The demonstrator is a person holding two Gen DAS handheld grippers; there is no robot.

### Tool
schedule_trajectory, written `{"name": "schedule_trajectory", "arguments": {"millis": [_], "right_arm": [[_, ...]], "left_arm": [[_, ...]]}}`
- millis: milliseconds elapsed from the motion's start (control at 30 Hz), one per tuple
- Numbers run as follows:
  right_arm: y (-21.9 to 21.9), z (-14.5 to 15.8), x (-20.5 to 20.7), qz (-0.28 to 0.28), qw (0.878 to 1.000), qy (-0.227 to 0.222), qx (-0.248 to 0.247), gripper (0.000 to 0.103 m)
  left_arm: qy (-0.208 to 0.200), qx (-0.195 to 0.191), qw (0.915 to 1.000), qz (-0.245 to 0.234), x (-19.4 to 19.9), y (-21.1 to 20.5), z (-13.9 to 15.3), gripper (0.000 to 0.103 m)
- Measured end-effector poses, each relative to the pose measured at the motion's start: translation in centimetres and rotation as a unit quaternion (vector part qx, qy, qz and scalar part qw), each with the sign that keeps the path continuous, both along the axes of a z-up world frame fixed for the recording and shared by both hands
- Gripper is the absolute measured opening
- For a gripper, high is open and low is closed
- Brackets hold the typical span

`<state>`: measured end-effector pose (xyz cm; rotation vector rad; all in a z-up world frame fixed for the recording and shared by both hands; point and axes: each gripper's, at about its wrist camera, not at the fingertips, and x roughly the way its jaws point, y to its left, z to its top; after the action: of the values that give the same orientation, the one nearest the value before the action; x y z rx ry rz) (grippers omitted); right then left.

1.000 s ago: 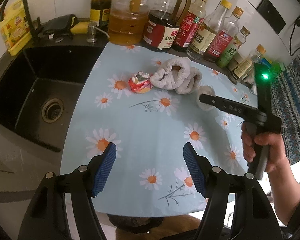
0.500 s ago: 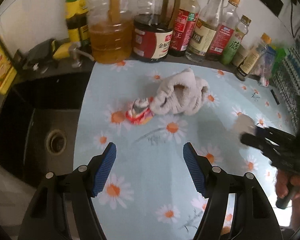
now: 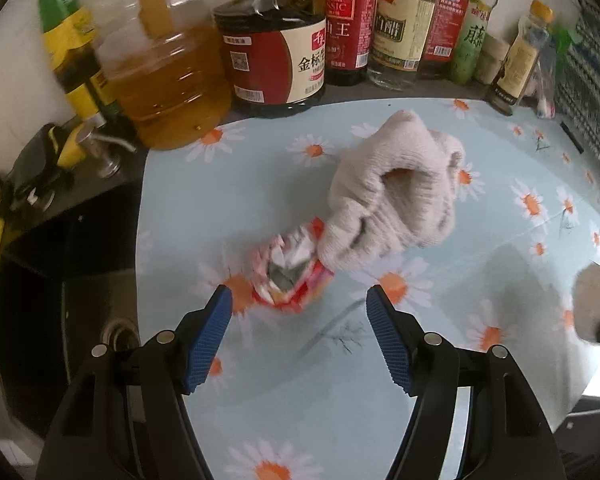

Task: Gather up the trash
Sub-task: 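Grasp the red-and-white crumpled wrapper with the left tool while right holds the bag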

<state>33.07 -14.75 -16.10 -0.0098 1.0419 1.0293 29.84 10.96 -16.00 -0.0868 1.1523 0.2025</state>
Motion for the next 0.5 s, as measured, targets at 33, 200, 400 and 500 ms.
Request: {"name": "schedule_trajectory", "arguments": {"millis": [33, 200, 400, 500], "right_arm": [[-0.2, -0.1, -0.1, -0.001, 1.000, 0.002, 0.000, 0.049], [-1.0, -0.4, -0.3, -0.014, 1.000, 0.008, 0.002, 0.049], [-1.2, -0.5, -0.4, -0.017, 1.000, 0.011, 0.002, 0.049], [-0.9, -0.5, -0.6, -0.016, 1.000, 0.011, 0.001, 0.049]], "left_arm": [[0.007, 0.002, 1.0000, -0.005, 0.4, 0.3, -0.5, 0.067], [0.009, 0.001, 0.9996, -0.025, 1.2, 0.7, -1.0, 0.067], [0.015, 0.001, 0.9990, -0.042, 1.9, 0.5, -1.9, 0.065], [0.015, -0.010, 0.9988, -0.047, 2.0, 0.6, -2.1, 0.056]]}}
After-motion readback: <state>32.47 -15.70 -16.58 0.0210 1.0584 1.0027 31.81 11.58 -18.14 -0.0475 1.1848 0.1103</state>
